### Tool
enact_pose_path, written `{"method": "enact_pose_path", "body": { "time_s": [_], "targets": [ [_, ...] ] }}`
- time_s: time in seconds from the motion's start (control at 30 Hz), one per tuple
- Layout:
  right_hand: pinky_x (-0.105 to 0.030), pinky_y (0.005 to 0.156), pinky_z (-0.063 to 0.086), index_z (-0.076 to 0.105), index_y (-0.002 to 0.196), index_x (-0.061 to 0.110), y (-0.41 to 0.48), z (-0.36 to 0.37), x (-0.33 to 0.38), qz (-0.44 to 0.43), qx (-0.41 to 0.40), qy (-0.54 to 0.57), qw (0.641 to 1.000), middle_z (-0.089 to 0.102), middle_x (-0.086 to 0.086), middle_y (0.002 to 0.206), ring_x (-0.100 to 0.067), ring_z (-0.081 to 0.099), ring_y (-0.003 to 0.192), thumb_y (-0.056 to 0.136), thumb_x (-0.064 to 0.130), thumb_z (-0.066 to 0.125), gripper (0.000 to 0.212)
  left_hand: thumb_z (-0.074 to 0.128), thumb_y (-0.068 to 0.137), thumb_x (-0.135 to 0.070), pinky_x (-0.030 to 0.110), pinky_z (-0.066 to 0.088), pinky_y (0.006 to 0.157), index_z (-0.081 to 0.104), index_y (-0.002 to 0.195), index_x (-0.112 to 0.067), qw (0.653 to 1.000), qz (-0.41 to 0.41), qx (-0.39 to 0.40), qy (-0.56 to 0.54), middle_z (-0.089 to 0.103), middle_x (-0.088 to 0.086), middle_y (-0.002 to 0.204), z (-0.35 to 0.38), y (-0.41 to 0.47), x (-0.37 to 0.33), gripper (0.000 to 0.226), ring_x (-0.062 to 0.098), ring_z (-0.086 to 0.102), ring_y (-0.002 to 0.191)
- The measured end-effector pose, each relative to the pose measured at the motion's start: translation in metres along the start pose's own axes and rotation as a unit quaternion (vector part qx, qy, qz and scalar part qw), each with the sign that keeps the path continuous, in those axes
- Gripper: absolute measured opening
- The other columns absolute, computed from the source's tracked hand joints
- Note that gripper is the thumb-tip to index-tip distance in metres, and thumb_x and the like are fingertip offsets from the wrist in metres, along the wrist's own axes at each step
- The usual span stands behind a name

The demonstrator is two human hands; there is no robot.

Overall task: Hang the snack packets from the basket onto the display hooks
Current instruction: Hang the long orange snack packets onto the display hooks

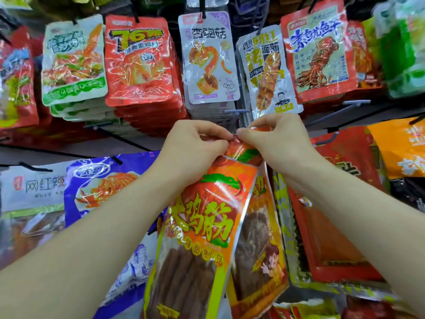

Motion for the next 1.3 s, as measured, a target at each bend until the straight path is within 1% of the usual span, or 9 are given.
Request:
{"method": "enact_pose_path", "body": {
  "time_s": [0.2, 0.37, 0.5, 0.6, 0.77, 0.97, 1.13, 1.2, 1.3],
  "targets": [
    [-0.035, 0.066, 0.053, 0.064, 0.065, 0.017, 0.006, 0.007, -0.006, 0.038, 0.065, 0.015, 0.997, 0.062, -0.003, 0.066, -0.015, 0.06, 0.064, 0.079, 0.02, 0.079, 0.021, 0.07, 0.079, -0.007, 0.008, 0.043, 0.052, 0.077, 0.082, -0.024, 1.0, -0.028, 0.001, -0.012, 0.067, -0.01, 0.06, 0.002, 0.0, 0.005, 0.018, -0.005, 0.056, 0.052],
    [-0.029, 0.059, 0.048, 0.067, 0.083, 0.015, 0.004, 0.011, -0.021, 0.059, 0.086, -0.003, 0.995, 0.063, -0.003, 0.074, -0.015, 0.059, 0.063, 0.082, 0.022, 0.076, 0.011, 0.066, 0.08, -0.006, 0.009, 0.046, 0.056, 0.077, 0.087, -0.026, 0.998, -0.065, 0.025, -0.009, 0.07, -0.01, 0.069, 0.008, -0.001, 0.016, 0.024, -0.004, 0.058, 0.054],
    [-0.033, 0.062, 0.047, 0.055, 0.101, 0.028, 0.001, -0.001, -0.017, -0.038, 0.084, -0.109, 0.99, 0.058, -0.002, 0.079, -0.016, 0.053, 0.062, 0.079, 0.022, 0.074, 0.03, 0.066, 0.078, -0.006, 0.01, 0.047, 0.057, 0.078, 0.087, -0.027, 0.997, -0.069, 0.026, -0.011, 0.071, -0.008, 0.068, 0.009, 0.001, 0.019, 0.026, -0.003, 0.059, 0.055],
    [-0.026, 0.062, 0.04, 0.06, 0.089, 0.025, -0.006, 0.0, -0.01, -0.097, 0.105, -0.138, 0.98, 0.054, 0.007, 0.073, -0.004, 0.046, 0.057, 0.078, 0.019, 0.073, 0.018, 0.065, 0.077, -0.007, 0.014, 0.046, 0.06, 0.077, 0.086, -0.029, 0.998, -0.065, 0.02, -0.003, 0.068, -0.01, 0.066, 0.011, 0.002, 0.022, 0.027, -0.002, 0.059, 0.057],
    [-0.024, 0.055, 0.043, 0.067, 0.076, 0.016, -0.005, 0.008, -0.042, 0.033, 0.122, 0.03, 0.992, 0.057, -0.002, 0.063, -0.012, 0.052, 0.055, 0.076, 0.003, 0.078, 0.017, 0.068, 0.076, -0.009, 0.022, 0.046, 0.063, 0.075, 0.092, -0.034, 0.998, -0.049, 0.03, 0.001, 0.066, -0.017, 0.067, 0.015, 0.0, 0.032, 0.031, 0.001, 0.057, 0.057],
    [-0.026, 0.053, 0.037, 0.07, 0.076, 0.017, -0.002, 0.014, -0.068, 0.069, 0.114, 0.056, 0.99, 0.056, -0.006, 0.067, -0.021, 0.052, 0.066, 0.083, 0.002, 0.07, 0.017, 0.071, 0.077, -0.01, 0.022, 0.039, 0.056, 0.066, 0.092, -0.028, 0.999, -0.03, -0.024, 0.014, 0.063, -0.013, 0.078, 0.018, -0.006, 0.049, 0.024, -0.001, 0.047, 0.052],
    [-0.019, 0.043, 0.039, 0.072, 0.101, 0.022, 0.002, 0.018, -0.07, -0.013, 0.108, -0.046, 0.993, 0.057, 0.011, 0.059, -0.01, 0.052, 0.041, 0.086, 0.003, 0.065, 0.025, 0.065, 0.084, -0.016, 0.025, 0.051, 0.077, 0.073, 0.099, -0.032, 0.997, -0.042, -0.047, 0.045, 0.073, -0.01, 0.093, 0.031, -0.002, 0.069, 0.023, 0.007, 0.065, 0.08],
    [-0.018, 0.039, 0.041, 0.069, 0.116, 0.024, 0.006, 0.026, -0.078, 0.002, 0.122, -0.088, 0.989, 0.062, 0.011, 0.075, -0.011, 0.057, 0.037, 0.088, 0.002, 0.061, 0.037, 0.06, 0.086, -0.015, 0.021, 0.048, 0.09, 0.071, 0.112, -0.029, 0.995, -0.056, -0.034, 0.081, 0.071, -0.009, 0.109, 0.038, -0.001, 0.074, 0.031, 0.007, 0.064, 0.1],
    [-0.029, 0.046, 0.056, 0.061, 0.128, 0.029, 0.007, 0.039, -0.084, 0.029, 0.147, -0.122, 0.981, 0.065, 0.002, 0.108, -0.02, 0.068, 0.05, 0.089, 0.0, 0.054, 0.049, 0.059, 0.087, -0.018, 0.024, 0.044, 0.1, 0.061, 0.128, -0.029, 0.99, -0.088, 0.008, 0.106, 0.065, -0.008, 0.125, 0.05, 0.0, 0.083, 0.042, 0.011, 0.059, 0.116]
  ]
}}
Point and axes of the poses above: each hand's wrist, its own y-axis towards the middle knuckle, its own z-axis out of the palm, x = y × z, the point moved 8 cm from there along y, towards the middle knuckle
